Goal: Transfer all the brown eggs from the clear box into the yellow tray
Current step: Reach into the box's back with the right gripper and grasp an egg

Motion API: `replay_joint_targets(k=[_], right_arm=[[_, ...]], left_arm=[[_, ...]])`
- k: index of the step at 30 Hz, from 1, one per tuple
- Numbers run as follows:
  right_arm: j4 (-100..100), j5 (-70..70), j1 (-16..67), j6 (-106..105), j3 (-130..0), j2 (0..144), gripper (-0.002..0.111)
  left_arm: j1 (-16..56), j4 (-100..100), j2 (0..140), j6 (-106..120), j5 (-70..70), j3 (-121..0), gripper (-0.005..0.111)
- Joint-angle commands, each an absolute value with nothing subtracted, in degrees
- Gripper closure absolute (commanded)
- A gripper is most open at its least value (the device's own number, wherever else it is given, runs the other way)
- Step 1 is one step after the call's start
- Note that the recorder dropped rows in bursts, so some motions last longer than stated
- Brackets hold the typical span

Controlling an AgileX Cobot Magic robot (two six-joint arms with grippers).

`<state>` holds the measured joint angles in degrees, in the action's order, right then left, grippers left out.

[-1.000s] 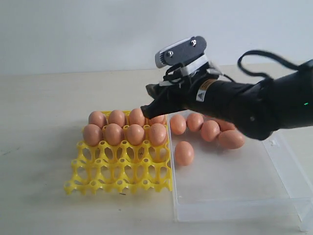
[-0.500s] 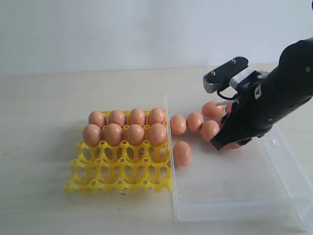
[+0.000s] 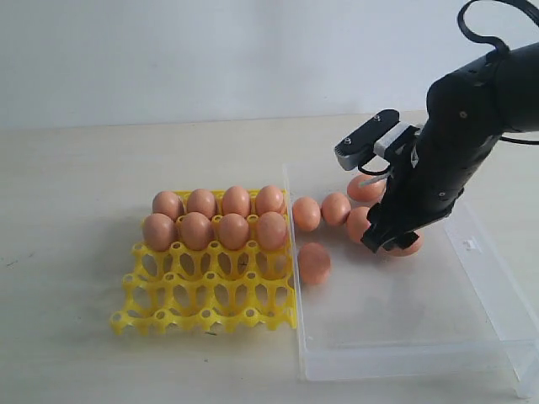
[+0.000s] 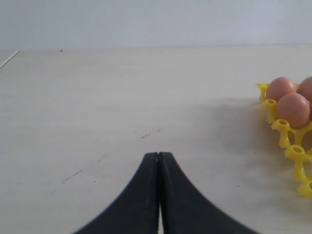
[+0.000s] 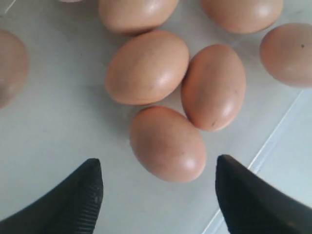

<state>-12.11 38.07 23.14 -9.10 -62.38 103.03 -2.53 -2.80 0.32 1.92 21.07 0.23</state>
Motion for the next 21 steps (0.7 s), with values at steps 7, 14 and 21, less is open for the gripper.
replay_joint_targets(k=[7, 14, 21], right_arm=[[-16.7, 36.3, 22.9, -8.9, -67.3, 111.9, 0.043], [-16.7, 36.6, 22.9, -8.9, -68.4, 114.8, 0.062], [-16.4, 35.7, 23.0, -7.1, -68.4, 109.8, 0.108]], left_arm=[[-2.2, -3.1, 0.0, 1.6, 20.3, 0.0, 0.107], [-2.2, -3.1, 0.0, 1.6, 20.3, 0.0, 0.107], [-2.2, -3.1, 0.0, 1.6, 20.3, 0.0, 0.107]])
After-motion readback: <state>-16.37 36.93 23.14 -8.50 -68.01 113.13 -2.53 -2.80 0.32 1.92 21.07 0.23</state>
